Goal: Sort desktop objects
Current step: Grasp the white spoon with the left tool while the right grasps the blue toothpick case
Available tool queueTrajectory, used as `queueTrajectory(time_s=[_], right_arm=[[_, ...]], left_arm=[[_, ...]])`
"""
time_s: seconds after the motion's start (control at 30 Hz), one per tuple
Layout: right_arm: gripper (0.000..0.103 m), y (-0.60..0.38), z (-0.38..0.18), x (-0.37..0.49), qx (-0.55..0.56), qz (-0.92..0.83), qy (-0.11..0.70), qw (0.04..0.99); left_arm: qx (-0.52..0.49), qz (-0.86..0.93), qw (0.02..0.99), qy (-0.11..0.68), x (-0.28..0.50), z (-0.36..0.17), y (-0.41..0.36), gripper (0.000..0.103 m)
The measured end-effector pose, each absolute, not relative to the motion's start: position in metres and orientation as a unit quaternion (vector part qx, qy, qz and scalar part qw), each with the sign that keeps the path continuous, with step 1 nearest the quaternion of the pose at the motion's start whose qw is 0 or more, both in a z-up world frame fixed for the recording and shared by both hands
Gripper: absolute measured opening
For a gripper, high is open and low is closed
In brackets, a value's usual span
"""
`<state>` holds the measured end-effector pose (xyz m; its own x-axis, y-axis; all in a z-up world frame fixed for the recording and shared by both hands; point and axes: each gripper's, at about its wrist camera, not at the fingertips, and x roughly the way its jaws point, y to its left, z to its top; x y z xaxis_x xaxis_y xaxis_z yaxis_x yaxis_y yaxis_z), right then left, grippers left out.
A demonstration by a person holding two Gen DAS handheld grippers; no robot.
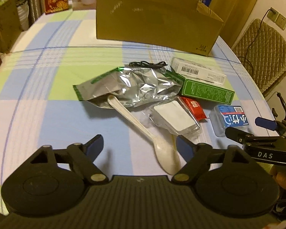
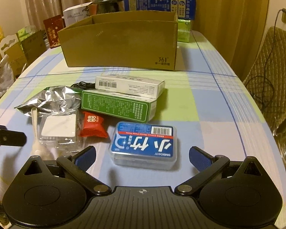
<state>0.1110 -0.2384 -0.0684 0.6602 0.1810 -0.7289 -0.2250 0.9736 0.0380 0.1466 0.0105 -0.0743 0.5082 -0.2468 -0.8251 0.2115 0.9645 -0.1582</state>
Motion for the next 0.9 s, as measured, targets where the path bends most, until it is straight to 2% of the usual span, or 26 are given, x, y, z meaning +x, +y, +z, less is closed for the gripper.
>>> queueTrajectory(time_s=[0.3,0.47,0.6,0.67,0.9], right_arm=[[0.101,-0.239,-0.076,0.116,-0.034,0.109,0.390,0.914],[0.101,-0.238,-0.079,0.117,-0.037,0.109,0.390,0.914],[0.101,-0.236,-0.080,0.118,-0.044,0.107,0.389,0.914],[0.101,-0.236,-0.080,0.118,-0.045,0.106,0.387,0.915],[0.101,-0.236,-0.079,0.118,-0.043,0.106,0.384,0.916]], left_arm=[[-0.044,-0.145,0.856,0.495,0.165,-0.097,0.011,0.058],[-0.061,-0.153,0.853,0.496,0.168,-0.101,0.010,0.038],[-0.069,-0.158,0.851,0.496,0.169,-0.101,0.007,0.030],[-0.075,-0.161,0.850,0.496,0.169,-0.101,0.007,0.022],[-0.094,-0.153,0.848,0.498,0.166,-0.099,0.014,0.013]])
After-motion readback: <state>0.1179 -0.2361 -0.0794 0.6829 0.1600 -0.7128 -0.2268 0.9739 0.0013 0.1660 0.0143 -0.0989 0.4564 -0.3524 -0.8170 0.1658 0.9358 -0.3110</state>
